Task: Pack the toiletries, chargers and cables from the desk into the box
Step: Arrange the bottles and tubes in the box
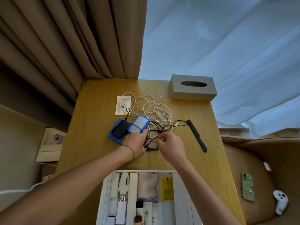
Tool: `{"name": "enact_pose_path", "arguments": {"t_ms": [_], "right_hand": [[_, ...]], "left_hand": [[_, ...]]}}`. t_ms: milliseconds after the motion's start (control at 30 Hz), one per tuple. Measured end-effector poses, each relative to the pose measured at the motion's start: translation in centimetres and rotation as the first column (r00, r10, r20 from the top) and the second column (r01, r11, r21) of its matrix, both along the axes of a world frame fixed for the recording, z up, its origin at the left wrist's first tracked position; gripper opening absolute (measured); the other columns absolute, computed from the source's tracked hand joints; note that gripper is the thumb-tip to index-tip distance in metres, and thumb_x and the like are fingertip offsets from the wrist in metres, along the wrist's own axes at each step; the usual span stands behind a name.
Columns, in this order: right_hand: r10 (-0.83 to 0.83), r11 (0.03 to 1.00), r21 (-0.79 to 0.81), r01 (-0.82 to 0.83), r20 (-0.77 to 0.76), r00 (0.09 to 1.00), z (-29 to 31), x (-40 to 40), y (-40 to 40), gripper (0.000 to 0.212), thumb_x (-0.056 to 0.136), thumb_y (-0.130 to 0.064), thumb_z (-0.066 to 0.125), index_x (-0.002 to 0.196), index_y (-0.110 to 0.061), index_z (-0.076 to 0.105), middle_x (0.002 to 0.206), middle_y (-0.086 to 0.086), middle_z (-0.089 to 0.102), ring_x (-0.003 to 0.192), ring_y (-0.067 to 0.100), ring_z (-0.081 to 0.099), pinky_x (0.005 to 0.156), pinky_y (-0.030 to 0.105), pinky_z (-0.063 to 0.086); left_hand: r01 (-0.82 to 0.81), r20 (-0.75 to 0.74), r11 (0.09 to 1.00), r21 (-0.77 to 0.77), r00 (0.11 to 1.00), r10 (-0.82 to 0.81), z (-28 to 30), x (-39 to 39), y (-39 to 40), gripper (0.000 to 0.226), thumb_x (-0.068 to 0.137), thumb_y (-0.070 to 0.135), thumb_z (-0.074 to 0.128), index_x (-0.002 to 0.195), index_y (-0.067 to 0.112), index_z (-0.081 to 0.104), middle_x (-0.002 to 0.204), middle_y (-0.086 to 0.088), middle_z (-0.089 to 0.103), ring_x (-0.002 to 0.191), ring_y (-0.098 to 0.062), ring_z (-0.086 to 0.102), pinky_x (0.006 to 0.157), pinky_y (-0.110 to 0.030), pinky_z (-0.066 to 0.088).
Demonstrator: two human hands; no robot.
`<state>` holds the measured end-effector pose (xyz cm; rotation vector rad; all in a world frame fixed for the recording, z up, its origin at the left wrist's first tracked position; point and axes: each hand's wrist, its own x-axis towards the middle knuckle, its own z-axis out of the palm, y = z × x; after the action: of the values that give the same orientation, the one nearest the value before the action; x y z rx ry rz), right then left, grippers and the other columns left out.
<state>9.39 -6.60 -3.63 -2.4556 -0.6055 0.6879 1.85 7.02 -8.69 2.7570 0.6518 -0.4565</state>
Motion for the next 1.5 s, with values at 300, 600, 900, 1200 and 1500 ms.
{"name": "enact_pose_path", "arguments": {"t_ms": [300, 600, 900, 1200, 1500], "right_hand": [[0.123, 0.991, 0.035, -0.126, 0.084, 0.989, 1.4, 2.1, 11.6, 0.02, 0.093, -0.017, 0.054, 0.092, -0.016, 0.074, 0.08, 0.002, 0.075, 0.068, 0.021, 0.069, 0.065, 0.034, 0.059], [0.318, 0.925, -0.292, -0.242, 0.248, 0.915, -3.7, 4.2, 23.4, 0.031, 0.093, -0.027, 0.062, 0.121, -0.016, 0.061, 0.11, 0.007, 0.072, 0.099, 0.03, 0.067, 0.072, 0.036, 0.05], [0.255, 0.921, -0.368, -0.131, 0.314, 0.914, -8.6, 3.6, 27.0, 0.095, 0.079, -0.041, 0.083, 0.152, -0.015, 0.028, 0.134, 0.019, 0.058, 0.125, 0.037, 0.052, 0.102, 0.046, 0.043], [-0.181, 0.925, 0.28, 0.257, -0.268, 0.946, -5.3, 3.2, 25.7, 0.043, 0.089, -0.009, 0.074, 0.13, -0.01, 0.061, 0.128, 0.012, 0.069, 0.113, 0.031, 0.068, 0.072, 0.034, 0.059], [-0.133, 0.779, 0.463, 0.424, -0.538, 0.832, 4.2, 1.1, 16.7, 0.018, 0.096, -0.022, 0.067, 0.113, -0.016, 0.067, 0.107, 0.004, 0.075, 0.095, 0.02, 0.072, 0.081, 0.039, 0.061]], "left_hand": [[-0.365, 0.238, 0.69, -0.625, 0.753, 0.613, 3.1, -6.2, 5.7, 0.031, 0.081, 0.029, 0.062, 0.109, 0.04, 0.054, 0.082, 0.01, 0.068, 0.069, -0.01, 0.065, 0.057, -0.032, 0.052], [-0.429, 0.101, 0.349, -0.833, 0.503, 0.859, 3.4, -10.6, 10.4, 0.024, 0.097, 0.019, 0.058, 0.109, 0.04, 0.055, 0.08, -0.007, 0.066, 0.055, -0.016, 0.064, 0.048, -0.027, 0.052], [-0.424, 0.091, 0.347, -0.837, 0.517, 0.851, 4.8, -12.9, 11.8, 0.029, 0.097, 0.022, 0.059, 0.121, 0.038, 0.053, 0.09, -0.003, 0.063, 0.072, -0.02, 0.068, 0.052, -0.025, 0.055], [-0.397, 0.142, 0.385, -0.833, 0.519, 0.843, 7.0, -13.7, 11.5, 0.032, 0.096, 0.021, 0.062, 0.124, 0.034, 0.054, 0.092, 0.0, 0.065, 0.076, -0.017, 0.07, 0.051, -0.026, 0.055], [-0.303, 0.219, 0.428, -0.851, 0.537, 0.815, 10.8, -14.4, 7.1, 0.031, 0.095, 0.02, 0.063, 0.116, 0.042, 0.056, 0.098, -0.006, 0.064, 0.086, -0.021, 0.069, 0.066, -0.032, 0.06]]}}
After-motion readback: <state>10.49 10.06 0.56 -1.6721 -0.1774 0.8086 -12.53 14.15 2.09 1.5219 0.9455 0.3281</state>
